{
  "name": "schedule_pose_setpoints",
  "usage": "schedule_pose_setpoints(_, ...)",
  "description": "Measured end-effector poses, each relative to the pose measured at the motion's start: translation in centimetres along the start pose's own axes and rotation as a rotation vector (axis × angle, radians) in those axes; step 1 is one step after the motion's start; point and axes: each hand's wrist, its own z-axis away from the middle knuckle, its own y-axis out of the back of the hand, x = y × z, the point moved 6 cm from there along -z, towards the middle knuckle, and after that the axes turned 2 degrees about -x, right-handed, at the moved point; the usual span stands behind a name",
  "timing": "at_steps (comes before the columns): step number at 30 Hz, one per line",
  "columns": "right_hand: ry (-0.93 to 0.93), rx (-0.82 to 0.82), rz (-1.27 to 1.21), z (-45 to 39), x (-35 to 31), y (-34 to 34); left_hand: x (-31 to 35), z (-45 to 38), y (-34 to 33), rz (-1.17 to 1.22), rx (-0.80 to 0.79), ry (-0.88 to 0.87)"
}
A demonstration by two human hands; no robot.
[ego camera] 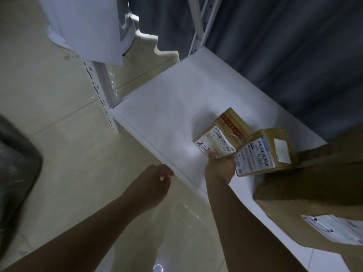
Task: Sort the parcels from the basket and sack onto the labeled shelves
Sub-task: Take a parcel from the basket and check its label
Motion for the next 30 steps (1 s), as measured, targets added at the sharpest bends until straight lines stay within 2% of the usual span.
schedule_pose_setpoints(4, -0.076, -0.057, 0.168, 0.4, -0.5, 1.1, -0.4, 0.7, 0.5, 0.008, -0.011, 0.034)
schedule_pose_setpoints(9, -0.116, -0.201, 0.205, 6.5, -1.1, 3.3, 0.5, 4.4, 3.0, 0.028, 0.02, 0.061)
schedule_pose_setpoints(14, 0.102, -0.434, 0.256, 14.8, -6.3, 5.5, 1.6, 10.8, 7.7, 0.059, 0.091, 0.101)
schedule_pose_setpoints(19, 0.334, -0.708, 0.374, 23.5, -14.8, 7.0, 2.8, 19.1, 14.5, 0.005, 0.17, 0.177)
schedule_pose_setpoints(23, 0.499, -0.809, 0.369, 32.0, -23.2, 9.7, 4.3, 27.8, 21.0, -0.012, 0.242, 0.233)
schedule_pose_setpoints(27, 0.569, -0.929, 0.34, 42.4, -29.9, 14.3, 6.5, 38.9, 27.2, -0.015, 0.37, 0.308)
schedule_pose_setpoints(30, 0.623, -1.006, 0.387, 49.7, -33.2, 17.3, 7.2, 47.3, 30.3, -0.002, 0.405, 0.35)
